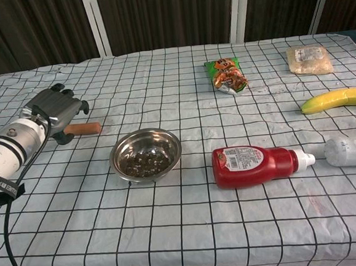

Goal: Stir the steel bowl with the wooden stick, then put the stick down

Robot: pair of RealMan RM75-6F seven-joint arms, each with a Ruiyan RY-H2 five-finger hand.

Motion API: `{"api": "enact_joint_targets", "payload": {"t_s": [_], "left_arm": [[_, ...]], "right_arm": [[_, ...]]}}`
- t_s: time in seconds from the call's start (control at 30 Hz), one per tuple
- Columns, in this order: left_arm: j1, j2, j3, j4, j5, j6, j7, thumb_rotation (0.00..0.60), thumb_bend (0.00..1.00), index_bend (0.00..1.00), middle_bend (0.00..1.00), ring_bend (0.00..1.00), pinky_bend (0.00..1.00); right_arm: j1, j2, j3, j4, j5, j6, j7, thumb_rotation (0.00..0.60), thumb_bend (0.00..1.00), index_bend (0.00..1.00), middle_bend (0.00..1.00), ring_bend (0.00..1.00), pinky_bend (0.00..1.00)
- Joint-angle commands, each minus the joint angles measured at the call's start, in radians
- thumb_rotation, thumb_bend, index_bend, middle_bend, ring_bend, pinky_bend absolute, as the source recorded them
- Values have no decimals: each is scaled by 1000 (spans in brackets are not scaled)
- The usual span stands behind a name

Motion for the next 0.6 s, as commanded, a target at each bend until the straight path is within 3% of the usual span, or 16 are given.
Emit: {"api": "enact_joint_targets", "payload": {"t_s": [0.03, 0.6], "left_arm": [[0, 3, -7, -4, -17, -12, -15, 600, 359, 303, 307, 113, 47], [-25, -26, 13, 85, -17, -43, -41, 600, 375, 439, 364, 159, 48]], "right_arm": [[1, 0, -2, 1, -3, -4, 1, 600, 316, 0, 0, 0, 0], [-6, 11, -2, -7, 1, 5, 16, 600, 316, 0, 0, 0, 0]]}}
